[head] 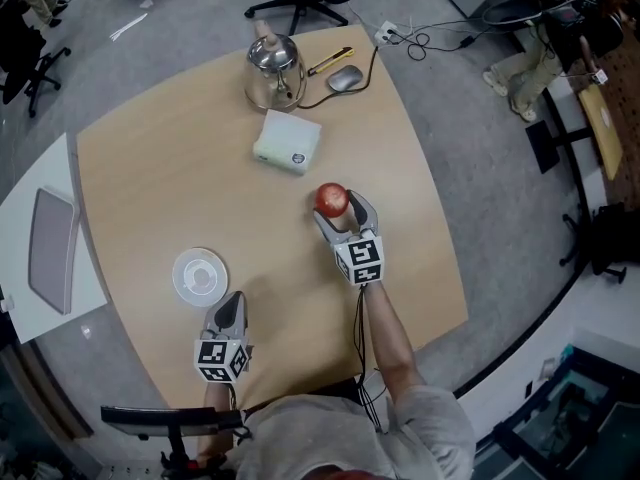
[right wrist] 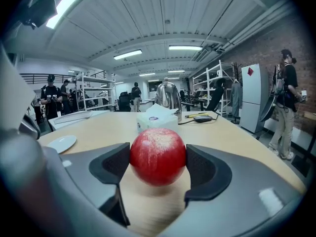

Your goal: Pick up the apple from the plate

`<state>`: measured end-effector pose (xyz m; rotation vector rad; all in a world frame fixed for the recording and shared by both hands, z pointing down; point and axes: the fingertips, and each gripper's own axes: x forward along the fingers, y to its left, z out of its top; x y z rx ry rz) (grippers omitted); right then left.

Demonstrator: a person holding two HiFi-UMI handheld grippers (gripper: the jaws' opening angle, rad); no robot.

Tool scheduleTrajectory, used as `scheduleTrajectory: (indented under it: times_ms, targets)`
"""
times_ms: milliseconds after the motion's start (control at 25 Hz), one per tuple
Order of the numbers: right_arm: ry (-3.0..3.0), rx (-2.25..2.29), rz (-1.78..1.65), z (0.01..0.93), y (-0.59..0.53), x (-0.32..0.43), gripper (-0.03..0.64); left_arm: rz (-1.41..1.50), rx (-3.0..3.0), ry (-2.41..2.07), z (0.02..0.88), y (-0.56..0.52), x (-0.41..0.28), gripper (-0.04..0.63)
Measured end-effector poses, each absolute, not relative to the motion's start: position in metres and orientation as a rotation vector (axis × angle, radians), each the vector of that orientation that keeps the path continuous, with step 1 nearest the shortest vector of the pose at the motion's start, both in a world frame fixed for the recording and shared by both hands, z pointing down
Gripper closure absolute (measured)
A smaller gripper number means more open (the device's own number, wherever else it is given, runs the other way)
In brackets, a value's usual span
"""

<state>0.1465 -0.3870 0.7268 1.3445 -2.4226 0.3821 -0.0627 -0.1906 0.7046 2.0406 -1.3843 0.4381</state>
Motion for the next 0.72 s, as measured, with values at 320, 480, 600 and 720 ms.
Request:
scheduleTrajectory:
  times_ms: [320, 480, 600, 720]
  targets:
    - [-2.415, 1.354, 0.395, 0.731, -0.399, 0.152, 0.256, 0.466, 2.009, -1.385, 0.713, -0.192, -0.063, 0.575]
    - [-2.416, 1.36, 0.399, 0.728, -0.401, 0.154, 0.255, 0.474, 1.995, -1.387, 0.711, -0.191, -0.064, 0.575]
    - [-2.411, 1.367, 0.407, 0.727, -0.4, 0.156, 0.255, 0.476, 1.986, -1.383, 0.712, -0.189, -0.063, 0.575]
    - [-2.412, 1.372, 0.401, 0.726, -0.401, 0.157, 0.255, 0.475, 1.983, -1.38, 0.712, -0.188, -0.062, 0.575]
